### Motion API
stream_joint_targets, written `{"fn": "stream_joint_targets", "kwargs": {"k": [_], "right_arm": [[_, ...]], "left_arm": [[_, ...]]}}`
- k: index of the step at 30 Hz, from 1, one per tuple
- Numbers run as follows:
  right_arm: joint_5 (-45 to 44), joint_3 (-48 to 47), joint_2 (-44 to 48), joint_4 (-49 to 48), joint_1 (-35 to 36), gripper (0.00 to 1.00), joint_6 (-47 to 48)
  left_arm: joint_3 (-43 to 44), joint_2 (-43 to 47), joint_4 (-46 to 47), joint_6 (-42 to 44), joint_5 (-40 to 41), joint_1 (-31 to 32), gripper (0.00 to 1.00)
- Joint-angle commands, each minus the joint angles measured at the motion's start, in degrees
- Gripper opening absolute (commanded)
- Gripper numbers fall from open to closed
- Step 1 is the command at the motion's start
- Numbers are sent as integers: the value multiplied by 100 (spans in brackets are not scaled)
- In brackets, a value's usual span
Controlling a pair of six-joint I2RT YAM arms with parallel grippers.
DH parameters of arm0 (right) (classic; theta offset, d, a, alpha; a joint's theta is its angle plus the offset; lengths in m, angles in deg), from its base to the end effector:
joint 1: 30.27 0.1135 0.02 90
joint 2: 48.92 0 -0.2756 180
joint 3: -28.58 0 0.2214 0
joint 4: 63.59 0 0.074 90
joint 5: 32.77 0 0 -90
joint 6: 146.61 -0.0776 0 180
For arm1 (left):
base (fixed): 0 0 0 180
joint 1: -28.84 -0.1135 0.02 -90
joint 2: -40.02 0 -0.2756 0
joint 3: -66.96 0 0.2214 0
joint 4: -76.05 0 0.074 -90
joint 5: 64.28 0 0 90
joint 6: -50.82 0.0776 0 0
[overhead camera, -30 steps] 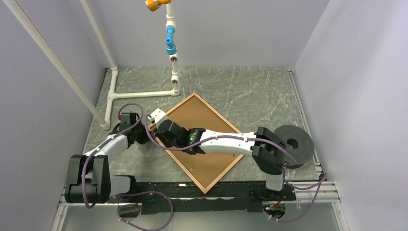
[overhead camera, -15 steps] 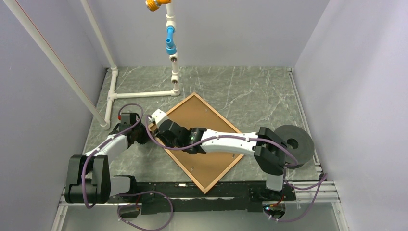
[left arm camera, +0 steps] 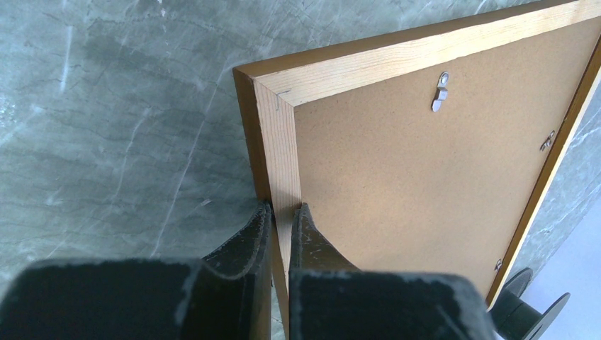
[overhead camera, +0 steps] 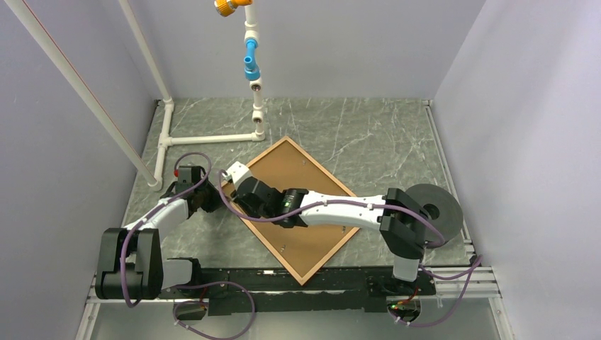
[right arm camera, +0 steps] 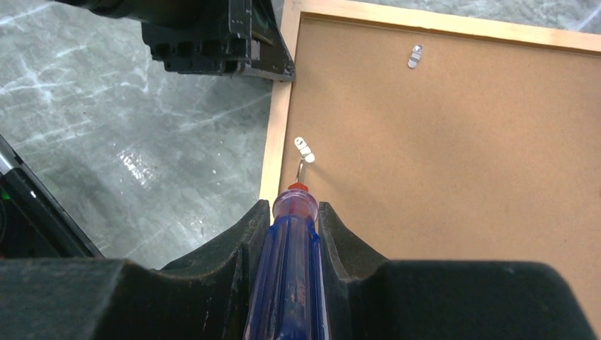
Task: Take the photo out of the frame
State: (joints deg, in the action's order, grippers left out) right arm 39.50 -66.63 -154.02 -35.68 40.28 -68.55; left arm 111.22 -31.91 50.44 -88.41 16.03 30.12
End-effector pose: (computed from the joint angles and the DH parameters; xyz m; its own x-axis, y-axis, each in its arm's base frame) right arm 0.1644 0.3946 0.2509 -0.3689 -0.4529 -0.8117 -0.7581 0.6519 -0.0191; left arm 0.2202 -0.0180 0.1521 -0.6162 -0.7330 -0.2883 -0.5268 0.6556 -0.5409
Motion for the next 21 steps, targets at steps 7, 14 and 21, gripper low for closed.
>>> {"fn": "stream_joint_targets", "kwargs": {"k": [7,14,21], "right_arm": [[-1342,649,1508,530,-109,0,109],[-1291,2031,3415,883,-1166,0,-195],[-503,3283,4578,1059,-2034,0,-814]], "left_arm": [[-49,-44,-227,297,327,-5,0],[-40,239,-151,459,33,-12,16],[109,632,-168,574,-579,-5,37]]}}
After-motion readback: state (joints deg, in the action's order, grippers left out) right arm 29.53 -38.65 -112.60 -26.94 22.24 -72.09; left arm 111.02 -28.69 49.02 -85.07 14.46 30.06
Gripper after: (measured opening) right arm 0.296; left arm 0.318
